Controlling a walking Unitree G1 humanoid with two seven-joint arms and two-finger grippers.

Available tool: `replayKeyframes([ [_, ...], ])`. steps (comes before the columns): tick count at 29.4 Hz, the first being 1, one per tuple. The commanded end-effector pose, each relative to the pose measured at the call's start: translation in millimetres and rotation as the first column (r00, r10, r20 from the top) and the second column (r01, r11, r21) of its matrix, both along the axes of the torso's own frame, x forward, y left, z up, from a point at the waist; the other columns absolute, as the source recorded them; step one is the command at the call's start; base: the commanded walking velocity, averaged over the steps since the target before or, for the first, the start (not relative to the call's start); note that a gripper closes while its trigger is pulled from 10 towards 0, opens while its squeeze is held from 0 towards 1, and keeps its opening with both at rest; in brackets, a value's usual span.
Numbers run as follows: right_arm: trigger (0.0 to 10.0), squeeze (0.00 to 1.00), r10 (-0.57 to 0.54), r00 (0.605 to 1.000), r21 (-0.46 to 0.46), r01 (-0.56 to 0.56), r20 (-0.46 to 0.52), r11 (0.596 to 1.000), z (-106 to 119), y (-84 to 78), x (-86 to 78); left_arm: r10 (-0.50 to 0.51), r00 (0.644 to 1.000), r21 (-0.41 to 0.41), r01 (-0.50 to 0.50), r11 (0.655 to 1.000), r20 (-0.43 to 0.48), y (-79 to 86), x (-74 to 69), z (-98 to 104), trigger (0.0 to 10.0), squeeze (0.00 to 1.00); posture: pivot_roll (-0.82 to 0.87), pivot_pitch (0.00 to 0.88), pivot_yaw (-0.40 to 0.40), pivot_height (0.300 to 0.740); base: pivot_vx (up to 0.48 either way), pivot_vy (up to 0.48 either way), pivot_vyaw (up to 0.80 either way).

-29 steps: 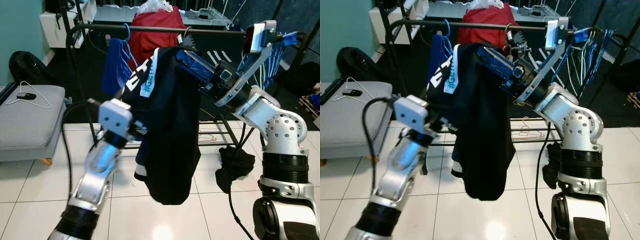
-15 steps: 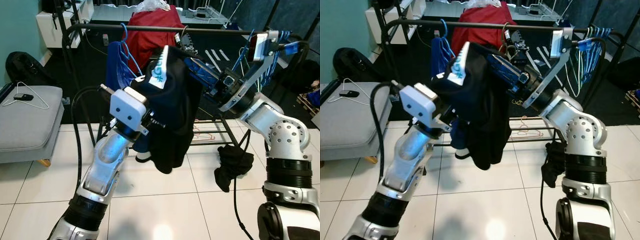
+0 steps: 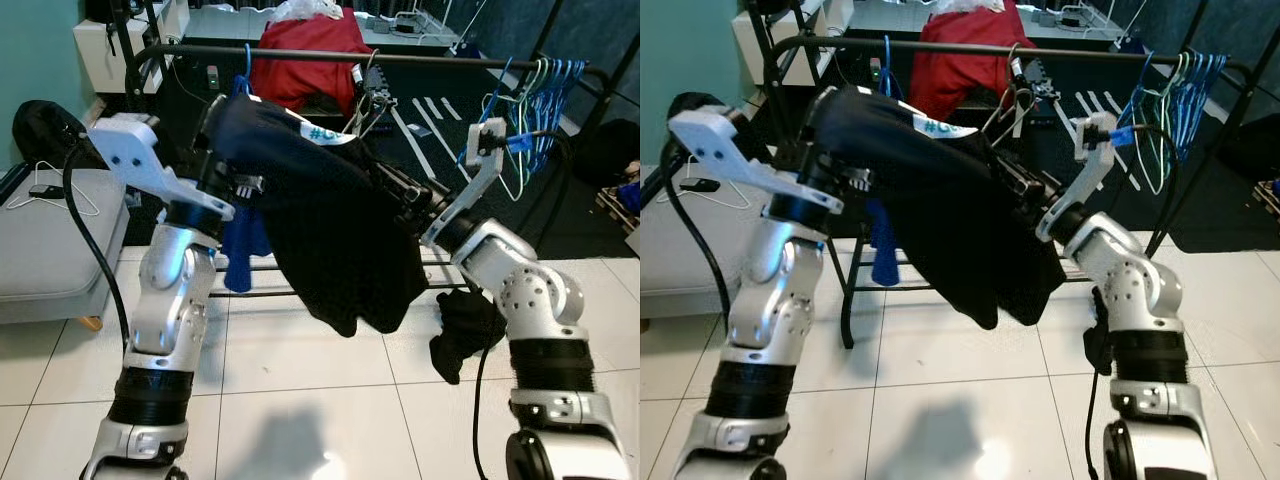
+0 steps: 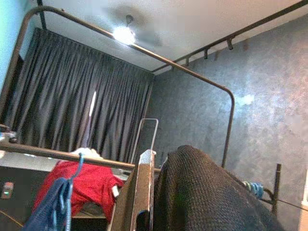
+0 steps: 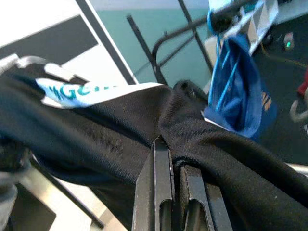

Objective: Hang hanger

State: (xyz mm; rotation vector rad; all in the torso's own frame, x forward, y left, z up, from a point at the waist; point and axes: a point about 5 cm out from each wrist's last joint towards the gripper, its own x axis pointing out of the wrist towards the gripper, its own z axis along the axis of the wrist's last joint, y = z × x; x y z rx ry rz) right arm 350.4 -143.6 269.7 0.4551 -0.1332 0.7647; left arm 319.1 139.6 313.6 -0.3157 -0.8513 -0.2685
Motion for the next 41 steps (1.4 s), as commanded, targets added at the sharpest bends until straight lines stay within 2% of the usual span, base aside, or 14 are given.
replayKeyframes([
  [1, 0.0, 0.00, -0.068, 0.996, -0.064, 0.064, -0.055, 0.996, -21, -3.9, -1.5, -0.072, 0.996, -0.028, 0.073, 0.997, 0.051, 2.3, -5.8, 13, 0.0, 0.00, -0.06, 0.183, -0.059, 0.740, 0.000, 0.000, 0.00],
  [5, 0.0, 0.00, -0.052, 0.998, -0.184, 0.044, -0.039, 0.982, -32, 8.8, -5.8, -0.173, 0.984, 0.057, 0.171, 0.984, 0.033, -8.7, -6.2, 12, 0.0, 0.00, -0.06, 0.184, -0.058, 0.740, 0.000, 0.000, 0.00],
  [10, 0.0, 0.00, -0.070, 0.984, -0.412, 0.134, 0.166, 0.901, -36, 25.6, -11.8, 0.173, 0.984, 0.480, -0.138, 0.866, -0.030, 8.7, 16.4, -11, 0.0, 0.00, -0.06, 0.185, -0.055, 0.740, 0.000, 0.000, 0.00],
  [17, 1.0, 0.00, -0.105, 0.970, -0.382, 0.183, 0.217, 0.906, -30, 27.1, -11.9, 0.280, 0.960, 0.469, -0.244, 0.849, -0.008, 28.6, 20.3, -8, 0.0, 0.00, -0.06, 0.194, -0.059, 0.740, 0.000, 0.000, 0.00],
  [18, 4.1, 0.00, -0.100, 0.967, -0.378, 0.185, 0.233, 0.907, -32, 31.1, -15.1, 0.300, 0.954, 0.417, -0.271, 0.867, -0.004, 36.5, 19.6, -3, 0.0, 0.00, -0.06, 0.191, -0.056, 0.740, 0.000, 0.000, 0.00],
  [22, 5.1, 0.00, -0.073, 0.971, -0.381, 0.158, 0.227, 0.911, -38, 37.2, -19.8, 0.277, 0.961, 0.334, -0.258, 0.907, -0.010, 41.6, 18.3, 4, 0.0, 0.00, -0.05, 0.198, -0.052, 0.740, 0.000, 0.000, 0.00],
  [23, 8.3, 1.00, -0.055, 0.975, -0.381, 0.135, 0.214, 0.915, -44, 42.2, -23.5, 0.227, 0.974, 0.238, -0.217, 0.947, -0.017, 44.0, 17.1, 11, 0.0, 0.00, -0.06, 0.205, -0.047, 0.740, 0.000, 0.000, 0.00],
  [26, 10.0, 1.00, 0.017, 0.983, -0.433, 0.066, 0.184, 0.899, -56, 50.8, -31.6, 0.139, 0.990, 0.125, -0.136, 0.983, -0.018, 44.9, 16.6, 21, 0.0, 0.00, -0.06, 0.199, -0.043, 0.740, 0.000, 0.000, 0.00],
  [30, 10.0, 1.00, 0.073, 0.984, -0.477, 0.015, 0.165, 0.879, -62, 54.7, -36.7, 0.113, 0.994, 0.107, -0.110, 0.988, -0.015, 44.3, 17.2, 23, 0.0, 0.00, -0.06, 0.199, -0.042, 0.740, 0.000, 0.000, 0.00],
  [31, 10.0, 0.00, 0.145, 0.978, -0.528, -0.045, 0.151, 0.848, -68, 57.7, -42.7, 0.087, 0.996, 0.101, -0.086, 0.991, -0.011, 42.8, 18.5, 25, 0.0, 0.00, -0.06, 0.205, -0.044, 0.740, 0.000, 0.000, 0.00],
  [35, 10.0, 0.00, 0.254, 0.956, -0.651, -0.102, 0.145, 0.753, -83, 56.9, -51.0, -0.056, 0.998, 0.046, 0.057, 0.997, -0.026, 37.4, 23.6, 26, 0.0, 0.00, -0.05, 0.204, -0.046, 0.740, 0.000, 0.000, 0.00],
  [36, 10.0, 0.00, 0.239, 0.957, -0.653, -0.078, 0.162, 0.754, -84, 52.1, -51.4, -0.233, 0.972, 0.039, 0.235, 0.971, -0.040, 31.1, 23.3, 22, 0.0, 0.00, -0.05, 0.197, -0.044, 0.740, 0.000, 0.000, 0.00],
  [39, 10.0, 0.00, 0.239, 0.957, -0.653, -0.078, 0.162, 0.754, -84, 52.1, -51.4, -0.233, 0.972, 0.039, 0.235, 0.971, -0.040, 31.1, 23.3, 22, 0.0, 0.00, -0.05, 0.197, -0.044, 0.740, 0.000, 0.000, 0.00],
  [41, 10.0, 0.00, 0.168, 0.963, -0.605, -0.008, 0.209, 0.797, -77, 44.9, -47.6, -0.396, 0.917, 0.046, 0.398, 0.916, -0.040, 24.1, 20.9, 19, 0.0, 0.00, -0.05, 0.206, -0.041, 0.740, 0.000, 0.000, 0.00],
])
